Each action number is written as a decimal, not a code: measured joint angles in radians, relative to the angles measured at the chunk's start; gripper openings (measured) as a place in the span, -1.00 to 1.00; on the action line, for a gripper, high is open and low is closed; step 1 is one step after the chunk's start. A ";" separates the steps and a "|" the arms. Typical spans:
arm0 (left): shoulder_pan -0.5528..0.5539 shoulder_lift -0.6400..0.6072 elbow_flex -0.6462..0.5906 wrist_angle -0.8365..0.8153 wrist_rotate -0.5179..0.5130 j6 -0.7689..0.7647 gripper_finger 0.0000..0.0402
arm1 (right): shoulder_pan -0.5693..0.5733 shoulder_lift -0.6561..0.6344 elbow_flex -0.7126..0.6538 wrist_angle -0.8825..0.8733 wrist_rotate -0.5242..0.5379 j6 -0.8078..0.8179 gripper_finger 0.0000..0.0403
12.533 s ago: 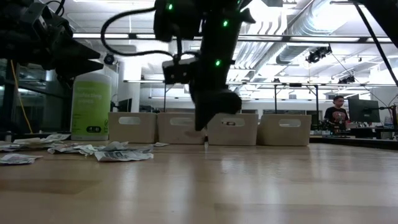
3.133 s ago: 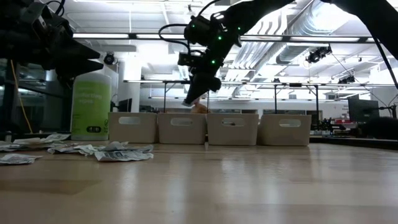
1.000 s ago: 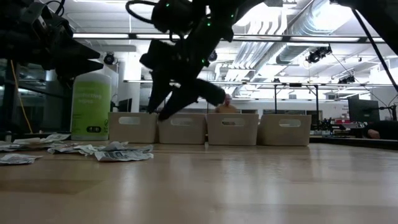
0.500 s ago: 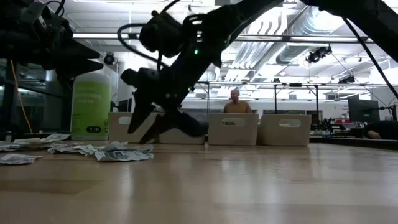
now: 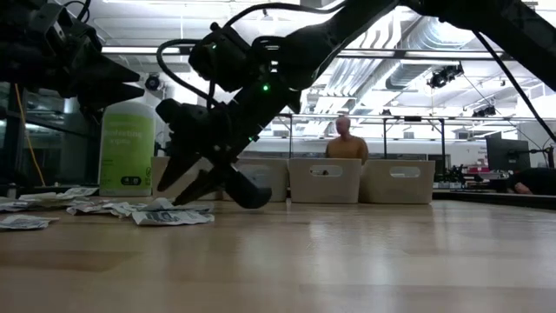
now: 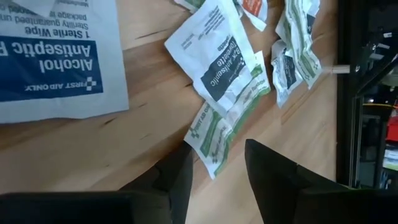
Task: Pick & Place First Aid Supplies
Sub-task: Put the bandage into the right gray bin
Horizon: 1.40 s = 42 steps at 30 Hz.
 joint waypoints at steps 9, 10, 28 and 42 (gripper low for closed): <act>0.000 0.000 0.000 0.000 0.001 0.000 -0.25 | 0.004 0.003 0.000 -0.002 0.018 0.053 -0.60; 0.000 0.000 0.000 0.000 0.001 0.000 -0.25 | 0.004 0.003 0.000 -0.002 0.018 0.054 -0.66; 0.000 0.000 0.000 0.000 0.002 0.000 -0.25 | 0.050 -0.039 -0.003 -0.058 0.342 0.229 -0.99; 0.000 0.000 0.000 0.000 0.001 0.000 -0.25 | 0.118 -0.204 -0.002 -0.449 0.696 0.594 -1.00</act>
